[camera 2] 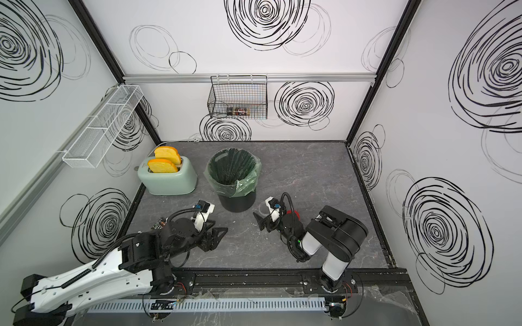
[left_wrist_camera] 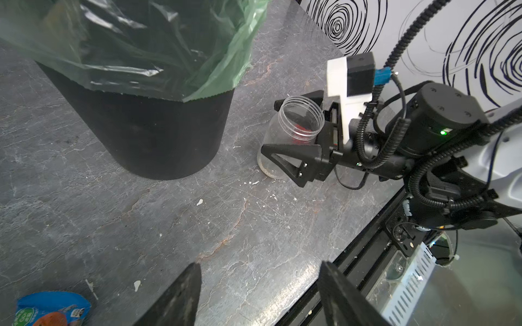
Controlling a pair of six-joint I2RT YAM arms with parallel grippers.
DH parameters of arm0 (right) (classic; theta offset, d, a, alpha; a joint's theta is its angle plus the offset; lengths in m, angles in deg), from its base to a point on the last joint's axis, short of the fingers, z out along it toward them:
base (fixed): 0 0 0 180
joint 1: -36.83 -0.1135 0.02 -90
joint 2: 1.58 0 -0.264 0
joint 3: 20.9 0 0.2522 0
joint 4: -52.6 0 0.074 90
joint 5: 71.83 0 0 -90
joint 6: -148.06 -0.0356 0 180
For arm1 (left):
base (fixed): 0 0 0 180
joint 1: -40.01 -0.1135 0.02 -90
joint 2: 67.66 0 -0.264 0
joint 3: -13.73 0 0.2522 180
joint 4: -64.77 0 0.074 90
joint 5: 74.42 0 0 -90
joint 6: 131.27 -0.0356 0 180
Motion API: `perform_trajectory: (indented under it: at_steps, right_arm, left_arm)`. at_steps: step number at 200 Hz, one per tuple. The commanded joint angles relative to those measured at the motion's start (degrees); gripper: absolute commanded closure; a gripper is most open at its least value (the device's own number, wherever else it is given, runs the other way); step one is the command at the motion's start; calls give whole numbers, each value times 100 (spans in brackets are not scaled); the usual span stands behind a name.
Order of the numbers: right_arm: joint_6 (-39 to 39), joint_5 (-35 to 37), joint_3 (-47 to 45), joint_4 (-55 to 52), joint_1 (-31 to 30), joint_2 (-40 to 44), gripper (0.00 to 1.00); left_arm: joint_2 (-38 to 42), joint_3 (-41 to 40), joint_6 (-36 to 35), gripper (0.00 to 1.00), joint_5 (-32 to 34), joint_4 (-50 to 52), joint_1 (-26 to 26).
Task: Empty expired oatmeal from jars
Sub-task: Place the jar at the center of the board.
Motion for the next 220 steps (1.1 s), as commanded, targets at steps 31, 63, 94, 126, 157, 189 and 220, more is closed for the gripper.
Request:
perform_trajectory:
  at_steps: [31, 63, 94, 126, 157, 189, 220]
  right_arm:
    - [103, 61, -92, -394, -70, 391, 2]
    - [84, 101, -255, -731, -106, 886, 2]
    - [55, 77, -371, -1137, -138, 1458, 2]
    - [61, 39, -426, -1678, -168, 2228, 2]
    - [64, 76, -377, -2716, -217, 3426, 2]
    - [152, 468, -1, -4140, -194, 4850, 2]
    - [506, 582, 825, -5340, 607, 5539, 2]
  left_arm:
    - [-18, 54, 82, 29, 59, -168, 25]
    - [-50, 104, 82, 29, 81, -165, 26]
    - [-72, 139, 115, 28, 92, -152, 27]
    - [-46, 188, 88, 28, 129, -141, 31]
    - [-1, 316, -92, 25, 350, -115, -37]
    - [50, 497, -350, 4, 342, -197, -612]
    - [86, 535, -770, 4, -103, -630, -1984]
